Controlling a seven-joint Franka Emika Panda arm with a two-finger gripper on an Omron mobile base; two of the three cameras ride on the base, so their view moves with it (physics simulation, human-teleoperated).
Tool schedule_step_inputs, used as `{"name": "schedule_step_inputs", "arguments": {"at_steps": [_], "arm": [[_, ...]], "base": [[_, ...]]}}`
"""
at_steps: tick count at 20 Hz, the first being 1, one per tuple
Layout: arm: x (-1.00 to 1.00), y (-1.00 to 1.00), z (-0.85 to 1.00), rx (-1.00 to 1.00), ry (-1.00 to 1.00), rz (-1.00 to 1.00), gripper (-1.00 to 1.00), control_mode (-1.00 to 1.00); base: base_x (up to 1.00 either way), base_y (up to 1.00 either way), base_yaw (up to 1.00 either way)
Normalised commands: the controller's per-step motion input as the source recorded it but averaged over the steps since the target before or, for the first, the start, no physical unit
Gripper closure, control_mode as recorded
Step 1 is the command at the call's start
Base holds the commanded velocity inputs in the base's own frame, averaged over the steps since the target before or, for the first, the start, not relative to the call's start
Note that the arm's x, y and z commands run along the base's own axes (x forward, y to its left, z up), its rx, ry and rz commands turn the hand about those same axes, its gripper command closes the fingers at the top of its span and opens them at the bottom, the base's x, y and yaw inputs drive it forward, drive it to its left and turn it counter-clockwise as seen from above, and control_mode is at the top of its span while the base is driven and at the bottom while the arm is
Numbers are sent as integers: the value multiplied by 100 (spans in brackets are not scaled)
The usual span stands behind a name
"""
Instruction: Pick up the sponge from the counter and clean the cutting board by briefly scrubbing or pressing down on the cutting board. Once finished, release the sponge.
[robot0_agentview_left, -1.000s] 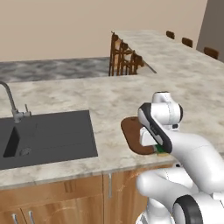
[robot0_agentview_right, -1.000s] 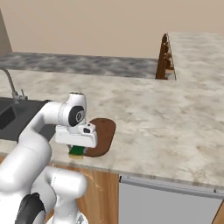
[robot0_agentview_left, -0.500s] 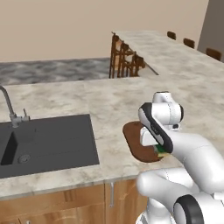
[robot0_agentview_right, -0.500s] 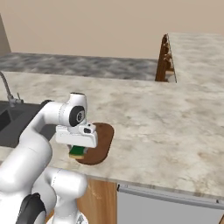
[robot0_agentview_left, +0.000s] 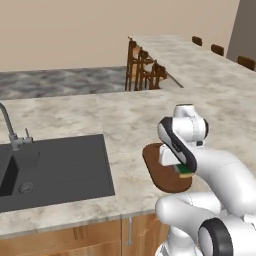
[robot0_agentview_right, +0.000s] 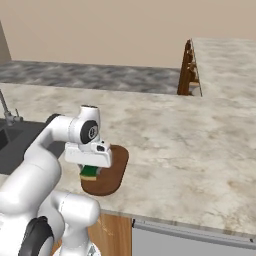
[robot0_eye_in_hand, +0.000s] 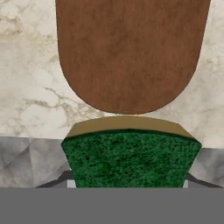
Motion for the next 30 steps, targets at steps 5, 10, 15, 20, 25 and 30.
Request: {"name": "schedule_step_inputs", "arguments": {"at_steps": [5, 10, 15, 20, 25, 30], "arm": [[59, -10, -37, 0, 0, 0, 100, -100], [50, -22, -48, 0, 0, 0, 100, -100], [19, -20, -56, 0, 0, 0, 100, -100], [0, -18, -45, 0, 1, 0, 100, -100], [0, -9, -54, 0, 0, 0, 100, -100], [6, -1, -32, 0, -7, 0, 100, -100]], "base": [[0, 0, 0], [0, 0, 0], [0, 0, 0], [0, 0, 0], [0, 0, 0], [0, 0, 0]]}}
